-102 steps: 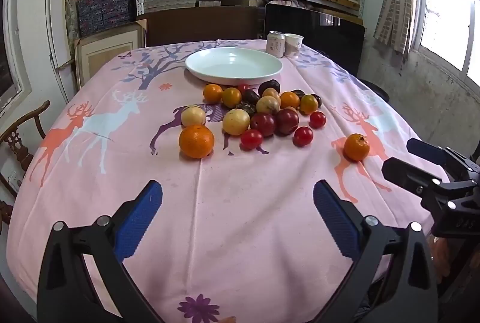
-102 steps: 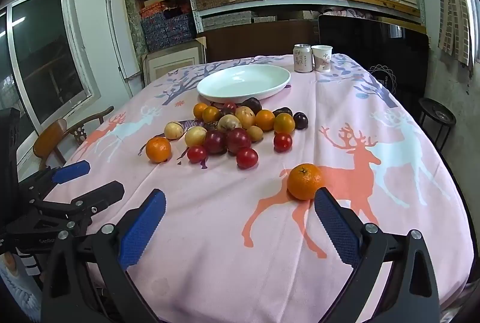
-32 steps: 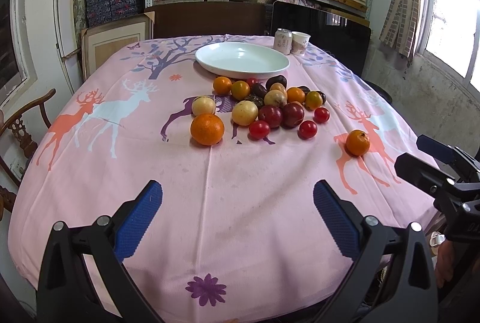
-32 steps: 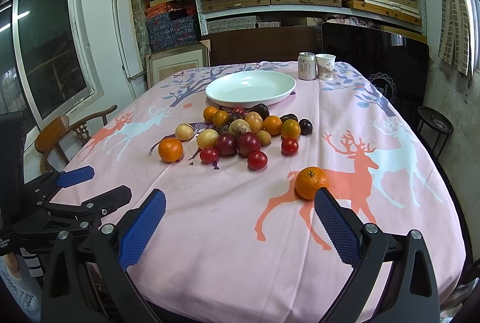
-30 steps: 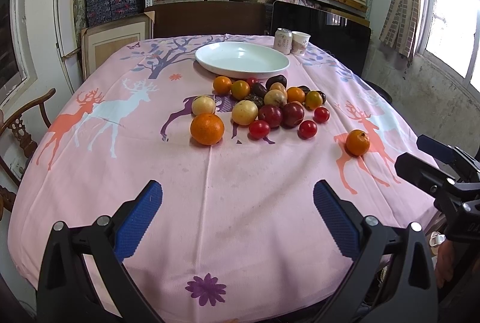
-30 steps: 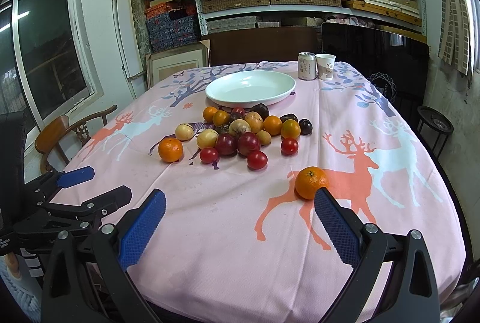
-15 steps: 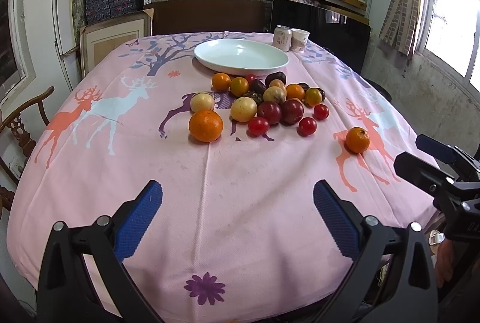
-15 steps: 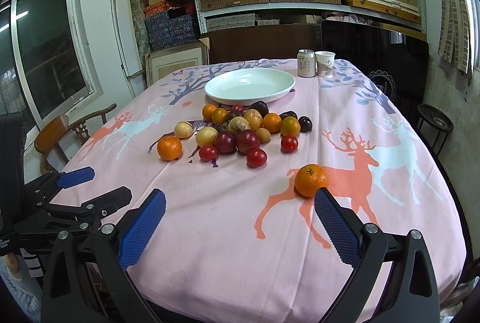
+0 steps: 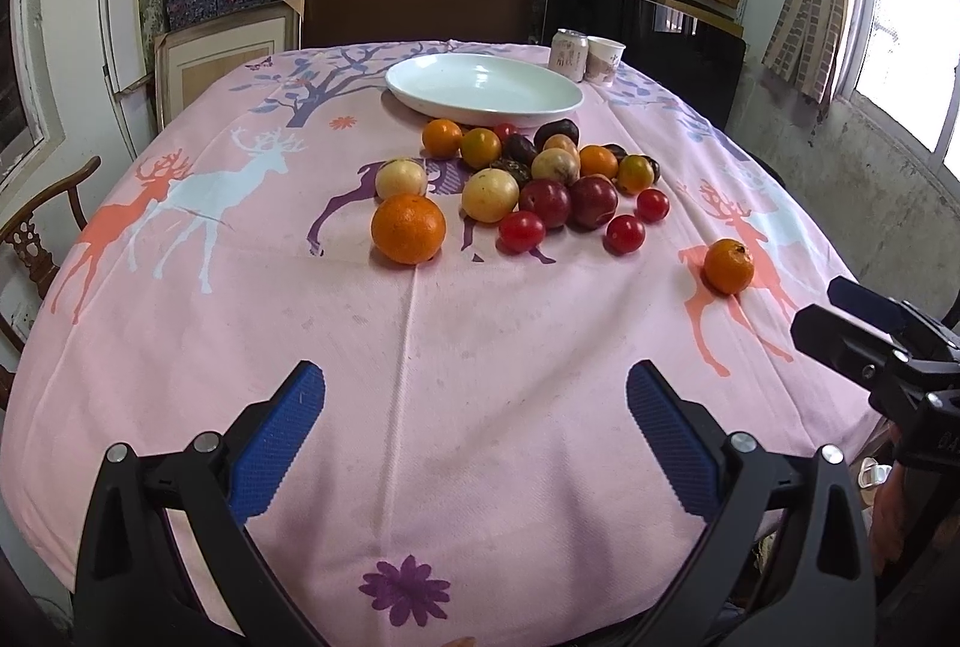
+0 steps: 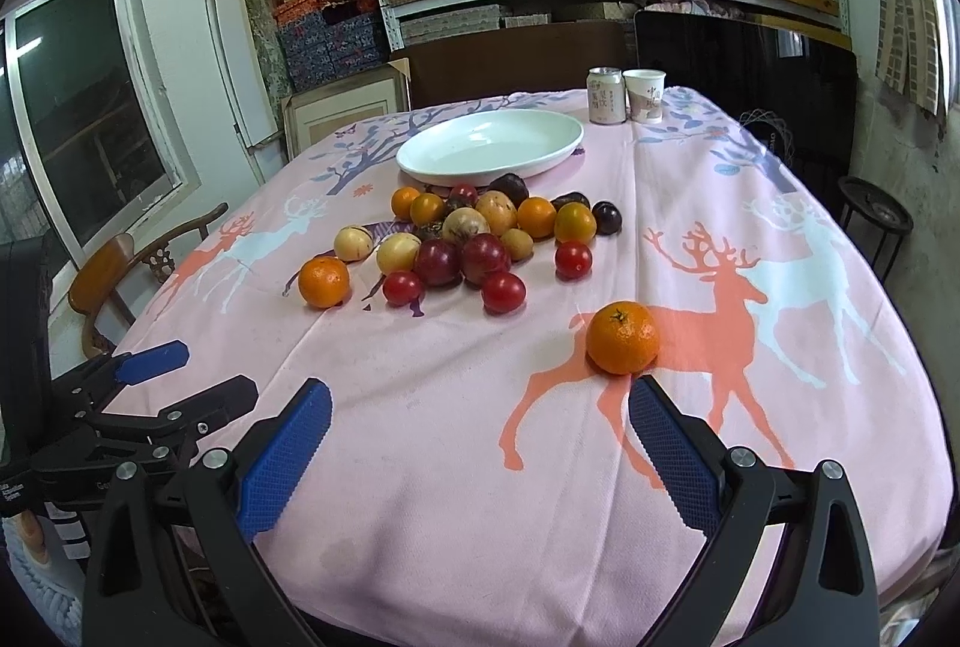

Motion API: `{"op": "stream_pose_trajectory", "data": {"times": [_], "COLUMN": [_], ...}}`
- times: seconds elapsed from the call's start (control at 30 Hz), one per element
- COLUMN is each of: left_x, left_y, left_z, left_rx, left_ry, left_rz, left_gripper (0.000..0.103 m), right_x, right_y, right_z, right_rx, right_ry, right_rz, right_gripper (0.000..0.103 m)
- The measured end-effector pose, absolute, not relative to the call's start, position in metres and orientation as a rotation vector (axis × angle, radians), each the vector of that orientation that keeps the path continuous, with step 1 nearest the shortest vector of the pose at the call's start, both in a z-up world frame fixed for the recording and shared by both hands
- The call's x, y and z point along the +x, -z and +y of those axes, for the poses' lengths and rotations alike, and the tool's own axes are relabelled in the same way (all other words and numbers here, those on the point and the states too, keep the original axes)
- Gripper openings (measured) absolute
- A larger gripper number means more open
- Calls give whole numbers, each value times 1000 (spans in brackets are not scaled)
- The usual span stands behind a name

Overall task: Organize fruits
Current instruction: 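Grasp a large orange with the left tool while the right tool grasps a tangerine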

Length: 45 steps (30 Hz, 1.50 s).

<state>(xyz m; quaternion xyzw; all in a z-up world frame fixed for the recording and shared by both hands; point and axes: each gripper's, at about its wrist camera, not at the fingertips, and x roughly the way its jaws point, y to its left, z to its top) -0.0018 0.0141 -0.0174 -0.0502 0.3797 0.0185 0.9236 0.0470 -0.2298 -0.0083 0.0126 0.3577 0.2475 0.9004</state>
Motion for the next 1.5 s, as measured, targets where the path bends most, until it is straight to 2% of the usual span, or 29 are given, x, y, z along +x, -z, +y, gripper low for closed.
{"op": "stream_pose_trajectory", "data": {"times": [0.23,0.43,0.77,0.8,0.87,0.9,0.93,1.13,1.23,1.27,1.37,1.5], "left_x": [0,25,93,99,107,110,112,121,125,126,134,147], "left_y": [36,40,37,38,42,44,47,63,63,63,63,66], "left_z": [35,59,75,76,76,75,75,75,78,79,78,78], "left_rx": [-144,-148,-83,-86,-85,-87,-99,-142,-173,-179,-180,-186], "left_ry": [53,38,68,78,77,81,94,113,137,143,147,134], "left_rz": [690,748,819,830,847,856,864,902,896,895,906,925], "left_gripper": [99,99,99,99,99,99,99,99,99,95,63,63], "right_x": [65,106,131,135,142,147,151,157,155,155,156,155], "right_y": [39,46,47,47,48,50,53,66,66,66,67,67], "right_z": [-242,-271,-247,-247,-247,-248,-250,-249,-249,-250,-252,-251], "right_rx": [-45,67,-122,-112,-110,-102,-94,-76,-74,-68,-49,-54], "right_ry": [-513,-453,-472,-481,-478,-481,-472,-457,-452,-453,-455,-453], "right_rz": [730,842,850,848,846,855,865,898,887,887,891,890], "right_gripper": [100,100,100,98,81,62,55,47,47,47,47,47]}}
